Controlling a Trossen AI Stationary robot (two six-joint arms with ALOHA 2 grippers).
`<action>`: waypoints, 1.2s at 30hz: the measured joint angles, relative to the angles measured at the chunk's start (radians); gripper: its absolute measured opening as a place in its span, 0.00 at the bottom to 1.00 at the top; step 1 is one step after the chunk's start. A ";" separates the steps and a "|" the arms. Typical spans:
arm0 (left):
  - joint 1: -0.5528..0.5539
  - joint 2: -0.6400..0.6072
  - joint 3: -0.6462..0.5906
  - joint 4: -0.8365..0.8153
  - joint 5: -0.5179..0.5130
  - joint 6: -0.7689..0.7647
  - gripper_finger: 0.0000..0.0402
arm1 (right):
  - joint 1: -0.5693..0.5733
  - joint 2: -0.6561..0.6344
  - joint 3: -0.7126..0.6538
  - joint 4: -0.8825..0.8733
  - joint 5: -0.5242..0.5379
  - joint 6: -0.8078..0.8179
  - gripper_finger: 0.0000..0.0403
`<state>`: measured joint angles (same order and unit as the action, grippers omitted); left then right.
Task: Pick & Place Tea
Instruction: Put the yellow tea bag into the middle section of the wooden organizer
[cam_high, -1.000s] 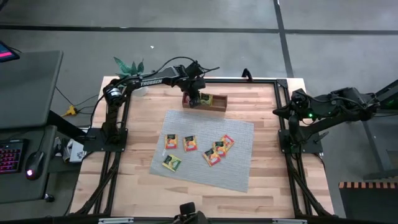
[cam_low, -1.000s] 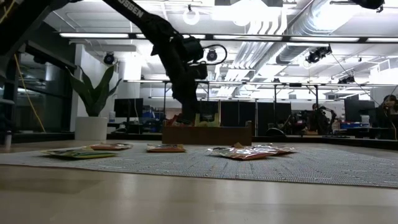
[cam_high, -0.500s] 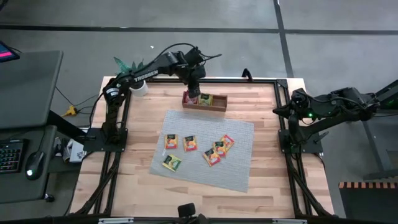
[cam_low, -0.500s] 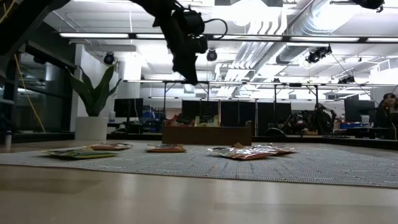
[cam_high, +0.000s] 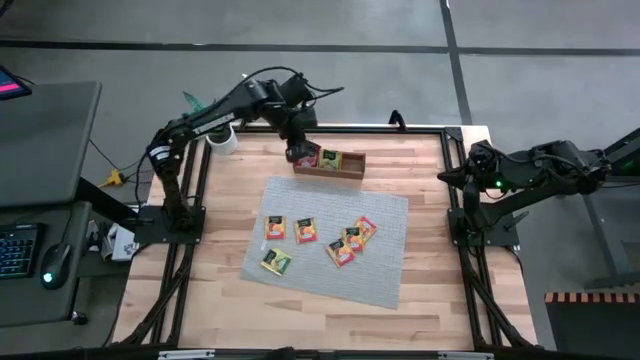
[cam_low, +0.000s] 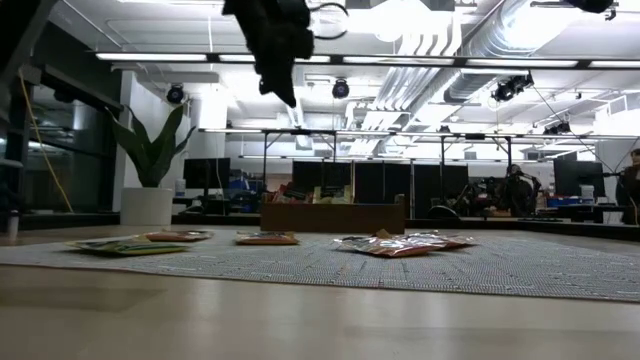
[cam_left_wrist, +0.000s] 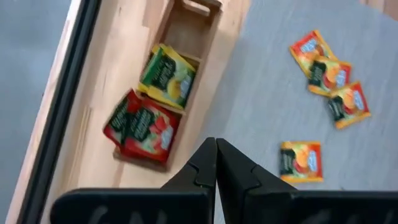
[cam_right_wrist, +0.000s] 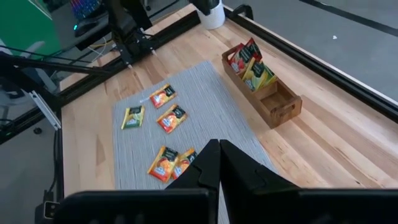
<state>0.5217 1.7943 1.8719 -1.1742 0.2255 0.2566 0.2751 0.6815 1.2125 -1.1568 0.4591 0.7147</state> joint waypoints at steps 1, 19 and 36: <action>-0.003 -0.025 -0.021 0.001 -0.003 -0.010 0.00 | 0.000 0.000 0.000 0.000 0.000 0.000 0.01; -0.273 -0.578 -0.780 0.403 -0.114 -0.560 0.00 | 0.000 0.021 0.000 0.047 0.033 -0.047 0.00; -0.749 -0.658 -1.021 0.554 -0.460 -0.977 0.00 | -0.005 0.334 0.000 0.450 -0.047 -0.223 0.00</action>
<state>-0.2272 1.1359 0.8512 -0.6205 -0.2342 -0.7203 0.2697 1.0154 1.2121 -0.7064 0.4121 0.4913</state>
